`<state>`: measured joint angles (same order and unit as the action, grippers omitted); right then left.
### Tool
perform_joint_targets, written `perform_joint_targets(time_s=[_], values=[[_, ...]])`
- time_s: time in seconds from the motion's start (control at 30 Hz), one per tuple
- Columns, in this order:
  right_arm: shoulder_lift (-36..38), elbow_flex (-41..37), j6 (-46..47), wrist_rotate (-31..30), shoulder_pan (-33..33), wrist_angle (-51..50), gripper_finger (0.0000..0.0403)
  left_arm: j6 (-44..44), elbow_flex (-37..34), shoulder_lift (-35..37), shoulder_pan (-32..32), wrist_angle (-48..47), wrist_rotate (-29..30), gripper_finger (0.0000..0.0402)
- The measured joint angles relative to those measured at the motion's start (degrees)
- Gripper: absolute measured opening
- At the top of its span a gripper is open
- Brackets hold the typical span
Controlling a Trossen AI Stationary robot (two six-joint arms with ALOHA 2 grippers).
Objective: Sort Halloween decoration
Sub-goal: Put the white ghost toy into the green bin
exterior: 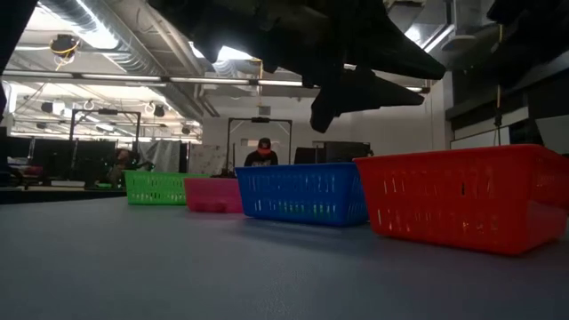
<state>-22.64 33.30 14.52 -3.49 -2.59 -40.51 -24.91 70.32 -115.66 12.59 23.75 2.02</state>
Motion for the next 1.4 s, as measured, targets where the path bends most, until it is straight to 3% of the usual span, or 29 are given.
perform_joint_targets(time_s=[0.2,0.5,0.67,0.9,1.4], values=[[10.0,0.0,0.0,0.0,0.0,0.1,0.0008,2.4,0.0,0.0,-0.1,0.3,0.0,0.0144],[21.9,-10.6,-6.2,-1.0,0.0,14.0,0.0013,8.0,0.0,5.7,-4.4,-0.4,0.4,0.0144],[22.4,-17.4,-10.2,-0.6,0.0,23.2,0.0003,8.1,0.0,9.1,-7.9,-1.9,0.4,0.0144],[22.5,-26.2,-11.5,6.7,0.0,37.7,0.0003,13.8,0.0,12.0,-11.9,-2.7,0.3,0.0143],[22.5,-28.4,-13.5,6.7,0.0,41.0,0.0002,16.9,0.0,16.3,-24.4,-8.4,-1.0,0.0143]])
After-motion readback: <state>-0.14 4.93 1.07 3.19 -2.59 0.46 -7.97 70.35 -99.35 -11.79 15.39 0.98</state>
